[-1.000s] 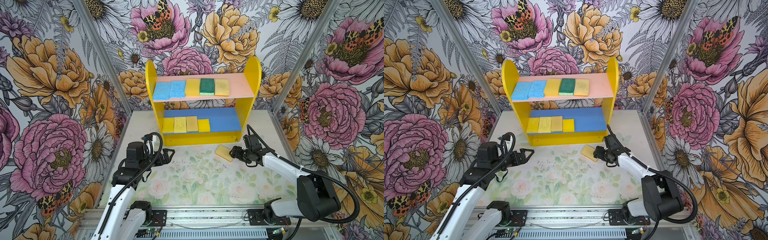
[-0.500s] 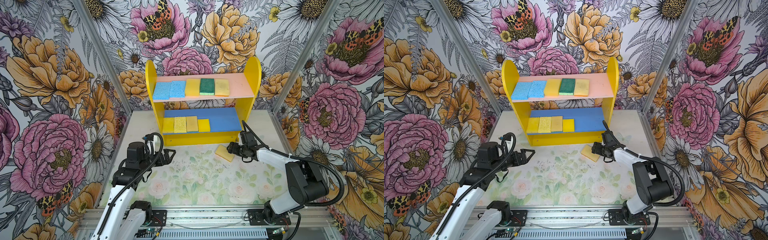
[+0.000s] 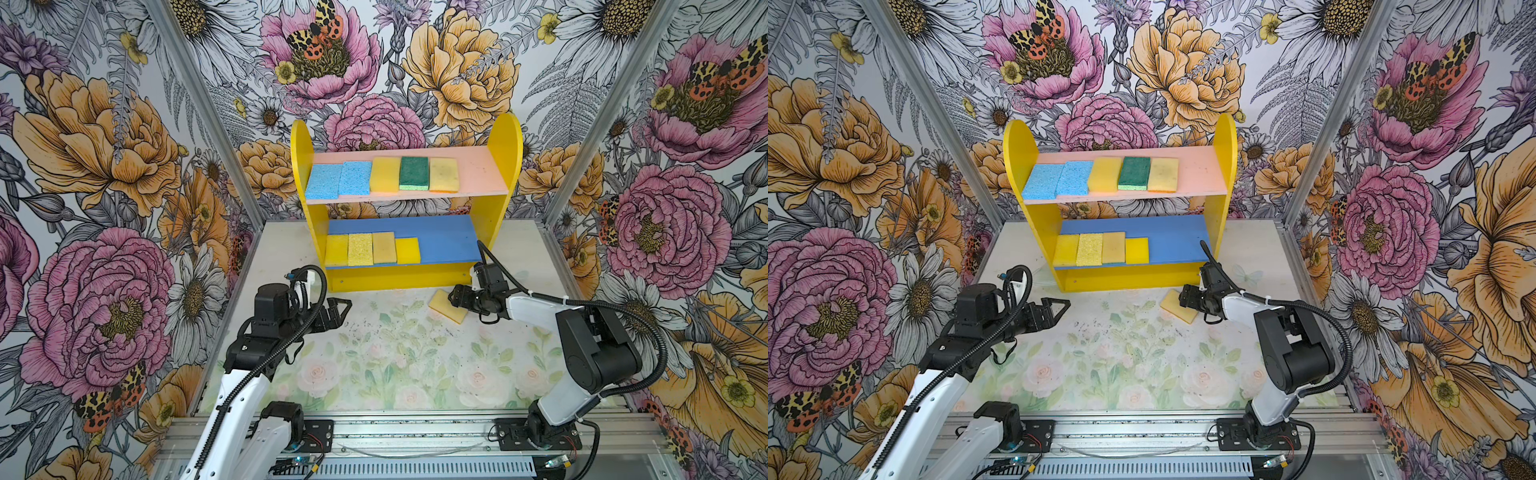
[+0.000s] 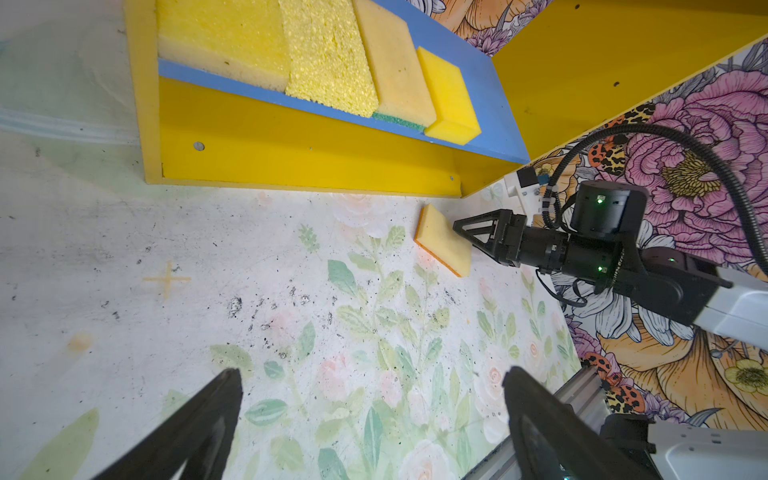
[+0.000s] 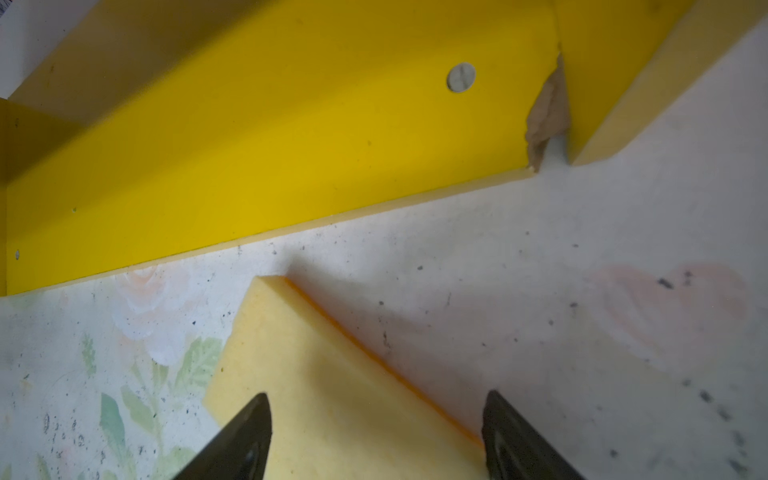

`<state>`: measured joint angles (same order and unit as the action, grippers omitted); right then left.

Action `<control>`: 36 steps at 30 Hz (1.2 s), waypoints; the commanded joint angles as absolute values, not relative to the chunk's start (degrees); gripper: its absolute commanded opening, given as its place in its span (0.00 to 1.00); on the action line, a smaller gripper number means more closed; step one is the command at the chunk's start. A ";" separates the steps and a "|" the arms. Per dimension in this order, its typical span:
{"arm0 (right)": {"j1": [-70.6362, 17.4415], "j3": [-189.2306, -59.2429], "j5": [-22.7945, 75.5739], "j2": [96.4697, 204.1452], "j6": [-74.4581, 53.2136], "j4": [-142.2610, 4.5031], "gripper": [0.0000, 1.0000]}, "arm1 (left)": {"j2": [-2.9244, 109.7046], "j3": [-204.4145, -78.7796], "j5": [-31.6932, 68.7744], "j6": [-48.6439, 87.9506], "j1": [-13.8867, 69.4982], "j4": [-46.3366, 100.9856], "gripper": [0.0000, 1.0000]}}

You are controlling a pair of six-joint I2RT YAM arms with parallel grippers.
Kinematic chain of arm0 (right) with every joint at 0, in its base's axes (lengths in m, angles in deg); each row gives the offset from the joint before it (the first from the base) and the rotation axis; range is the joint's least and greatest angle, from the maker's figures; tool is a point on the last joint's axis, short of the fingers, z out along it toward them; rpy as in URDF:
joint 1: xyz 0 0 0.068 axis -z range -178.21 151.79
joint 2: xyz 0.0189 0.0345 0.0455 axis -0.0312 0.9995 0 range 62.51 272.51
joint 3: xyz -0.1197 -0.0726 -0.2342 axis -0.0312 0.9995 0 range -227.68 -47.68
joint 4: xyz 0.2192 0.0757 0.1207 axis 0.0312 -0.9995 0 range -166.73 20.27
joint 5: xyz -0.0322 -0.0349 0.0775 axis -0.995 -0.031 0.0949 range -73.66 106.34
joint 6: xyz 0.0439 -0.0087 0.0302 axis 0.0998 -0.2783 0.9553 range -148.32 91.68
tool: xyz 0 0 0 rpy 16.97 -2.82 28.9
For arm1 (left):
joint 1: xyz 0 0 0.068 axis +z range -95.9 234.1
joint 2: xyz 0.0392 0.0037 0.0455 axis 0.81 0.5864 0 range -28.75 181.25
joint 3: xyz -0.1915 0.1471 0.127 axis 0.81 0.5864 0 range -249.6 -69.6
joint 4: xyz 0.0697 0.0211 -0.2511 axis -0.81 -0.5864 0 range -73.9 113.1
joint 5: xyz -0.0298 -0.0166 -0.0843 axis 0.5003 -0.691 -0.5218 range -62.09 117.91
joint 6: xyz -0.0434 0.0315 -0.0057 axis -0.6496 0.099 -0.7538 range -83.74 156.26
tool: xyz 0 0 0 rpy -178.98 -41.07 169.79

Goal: Place and organize the cleaning sponges onto the shelf
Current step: 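Move the right gripper down toward the pale yellow sponge on the table, then close the right gripper on the pale yellow sponge's edge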

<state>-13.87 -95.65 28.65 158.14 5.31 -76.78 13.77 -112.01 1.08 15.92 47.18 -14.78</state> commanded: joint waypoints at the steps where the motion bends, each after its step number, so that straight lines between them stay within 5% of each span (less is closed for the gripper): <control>1: -13.61 -97.41 31.51 159.18 6.62 -74.45 0.81 | 13.96 -111.54 0.39 17.29 46.75 -13.59 0.99; 12: -19.40 -88.90 40.25 154.15 15.26 -67.75 0.82 | 14.29 -111.59 -0.30 17.35 47.85 -13.55 0.99; 26: -18.52 -94.48 35.45 153.08 9.84 -76.31 0.81 | 14.40 -111.48 -0.67 17.36 47.36 -13.37 0.99; 36: -19.13 -96.03 36.57 156.48 9.82 -76.28 0.66 | 14.62 -111.51 -0.68 17.32 47.06 -13.31 0.99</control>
